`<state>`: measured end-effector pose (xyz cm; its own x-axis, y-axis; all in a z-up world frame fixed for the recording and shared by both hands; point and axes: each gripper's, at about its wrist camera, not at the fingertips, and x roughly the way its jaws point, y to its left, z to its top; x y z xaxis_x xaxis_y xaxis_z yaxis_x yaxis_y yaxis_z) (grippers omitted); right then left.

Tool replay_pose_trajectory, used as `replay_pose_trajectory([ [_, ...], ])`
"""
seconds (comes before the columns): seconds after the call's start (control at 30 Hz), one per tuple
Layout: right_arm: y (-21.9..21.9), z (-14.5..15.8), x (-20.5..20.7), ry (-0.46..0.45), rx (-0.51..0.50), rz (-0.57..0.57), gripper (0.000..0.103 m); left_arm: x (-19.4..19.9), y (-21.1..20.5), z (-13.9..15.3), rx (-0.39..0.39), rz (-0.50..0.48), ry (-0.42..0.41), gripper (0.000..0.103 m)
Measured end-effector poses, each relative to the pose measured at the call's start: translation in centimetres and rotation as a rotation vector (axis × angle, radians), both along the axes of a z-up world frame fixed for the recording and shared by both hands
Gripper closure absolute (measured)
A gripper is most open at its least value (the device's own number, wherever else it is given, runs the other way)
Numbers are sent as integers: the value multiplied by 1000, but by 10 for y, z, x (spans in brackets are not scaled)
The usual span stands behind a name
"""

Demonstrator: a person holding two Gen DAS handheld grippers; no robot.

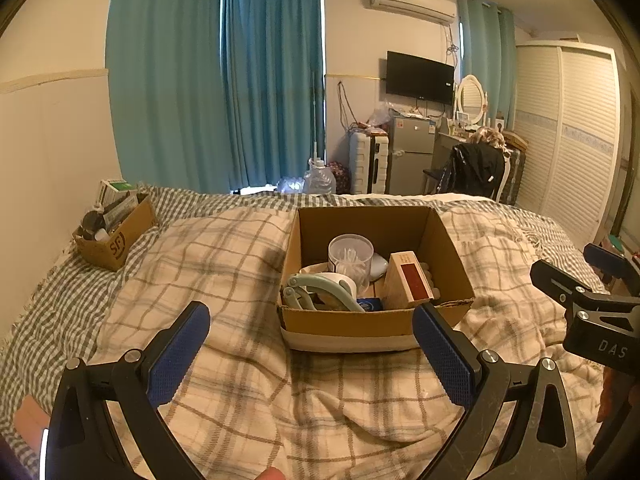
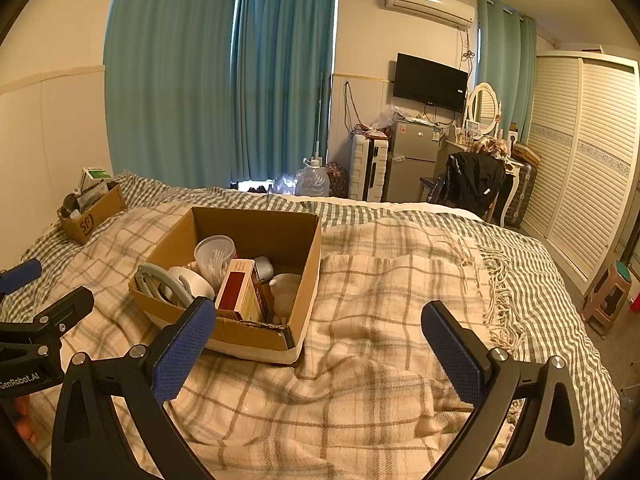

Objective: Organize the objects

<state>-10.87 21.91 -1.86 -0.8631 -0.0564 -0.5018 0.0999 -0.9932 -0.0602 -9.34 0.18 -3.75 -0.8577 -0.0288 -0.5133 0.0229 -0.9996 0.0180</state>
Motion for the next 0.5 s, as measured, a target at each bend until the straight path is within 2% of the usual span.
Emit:
replay_pose_trajectory([
  [0.5,0,-1,1,-5,1,0,0,1,0,2,6,4,6,0],
])
